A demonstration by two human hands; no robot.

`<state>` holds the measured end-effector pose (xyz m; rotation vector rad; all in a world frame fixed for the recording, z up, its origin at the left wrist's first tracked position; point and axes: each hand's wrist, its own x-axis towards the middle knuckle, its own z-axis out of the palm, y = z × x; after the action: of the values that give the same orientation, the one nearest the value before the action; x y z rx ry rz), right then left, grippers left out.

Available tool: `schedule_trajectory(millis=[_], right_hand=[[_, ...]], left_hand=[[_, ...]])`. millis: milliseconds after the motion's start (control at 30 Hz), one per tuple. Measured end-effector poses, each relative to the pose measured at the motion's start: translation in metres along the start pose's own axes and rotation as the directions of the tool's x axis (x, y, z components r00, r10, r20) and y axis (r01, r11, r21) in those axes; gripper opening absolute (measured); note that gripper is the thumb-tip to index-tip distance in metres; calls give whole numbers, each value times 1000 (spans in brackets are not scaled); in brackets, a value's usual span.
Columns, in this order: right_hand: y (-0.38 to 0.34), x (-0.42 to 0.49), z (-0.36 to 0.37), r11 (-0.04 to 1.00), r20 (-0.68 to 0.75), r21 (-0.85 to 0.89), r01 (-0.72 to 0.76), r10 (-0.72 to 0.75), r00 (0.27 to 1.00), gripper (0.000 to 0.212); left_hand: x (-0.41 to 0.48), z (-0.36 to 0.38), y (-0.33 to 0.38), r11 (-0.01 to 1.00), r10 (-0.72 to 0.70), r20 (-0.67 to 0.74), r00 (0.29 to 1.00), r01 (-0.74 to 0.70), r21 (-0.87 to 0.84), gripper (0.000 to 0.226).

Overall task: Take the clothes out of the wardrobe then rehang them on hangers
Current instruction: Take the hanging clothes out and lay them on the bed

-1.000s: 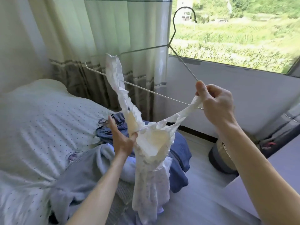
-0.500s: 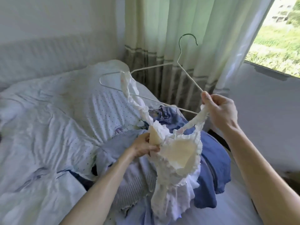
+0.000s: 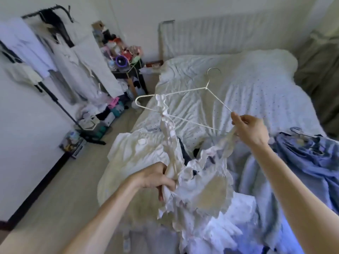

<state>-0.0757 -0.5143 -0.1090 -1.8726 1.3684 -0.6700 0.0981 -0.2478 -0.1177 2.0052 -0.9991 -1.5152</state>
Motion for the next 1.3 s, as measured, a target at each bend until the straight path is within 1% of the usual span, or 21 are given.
schedule_trajectory(millis=[67, 133, 200, 267, 433, 533, 667, 800, 867, 900, 1033, 1067, 1133, 1200, 1233, 1267, 1300], right_hand=[[-13, -5, 27, 999, 87, 8, 35, -35, 996, 47], [-22, -7, 47, 997, 136, 16, 81, -82, 987, 46], [-37, -14, 70, 992, 203, 14, 125, -125, 971, 45], [-50, -18, 91, 988, 254, 12, 151, -149, 956, 44], [-74, -20, 141, 980, 330, 1, 201, -190, 925, 52], [-83, -9, 174, 977, 333, -7, 215, -200, 921, 57], [-86, 18, 226, 978, 307, -69, 195, -165, 937, 59], [-77, 53, 294, 974, 326, -160, 159, -100, 940, 60], [-67, 68, 331, 967, 339, -220, 131, -50, 939, 60], [-62, 75, 349, 962, 342, -247, 113, -23, 939, 60], [-46, 108, 403, 950, 341, -311, 3, 109, 934, 59], [-44, 117, 414, 947, 333, -322, -8, 121, 935, 58], [-41, 134, 435, 936, 323, -352, -4, 125, 938, 58], [-39, 151, 456, 920, 323, -391, 2, 135, 937, 57], [-37, 159, 466, 911, 321, -413, -2, 148, 936, 55], [-34, 166, 477, 901, 315, -433, -18, 170, 934, 53], [-31, 173, 487, 894, 304, -446, -50, 203, 931, 51]], left_hand=[[-30, -14, -16, 996, -82, -95, 992, 79, -40, 11], [-49, -26, -26, 989, -150, -145, 978, 146, -37, 21], [-70, -36, -40, 975, -217, -189, 958, 222, 4, 30], [-86, -45, -52, 956, -269, -227, 936, 287, 54, 31], [-109, -80, -71, 922, -353, -317, 880, 386, 44, 37], [-102, -113, -87, 905, -398, -389, 831, 426, -16, 36], [-53, -155, -119, 881, -446, -404, 798, 471, -43, 31], [30, -187, -167, 844, -501, -338, 797, 537, 16, 32], [70, -198, -195, 816, -531, -298, 793, 573, 71, 32], [87, -205, -208, 802, -538, -302, 787, 588, 106, 30], [149, -241, -236, 755, -485, -442, 755, 616, 223, 24], [162, -251, -239, 743, -481, -444, 756, 620, 251, 25], [189, -271, -247, 734, -495, -381, 781, 611, 296, 38], [212, -286, -256, 738, -525, -288, 801, 597, 316, 63], [224, -294, -261, 745, -529, -275, 803, 594, 303, 72], [236, -301, -266, 760, -515, -291, 806, 587, 279, 75], [249, -310, -271, 783, -481, -331, 812, 568, 253, 70]])
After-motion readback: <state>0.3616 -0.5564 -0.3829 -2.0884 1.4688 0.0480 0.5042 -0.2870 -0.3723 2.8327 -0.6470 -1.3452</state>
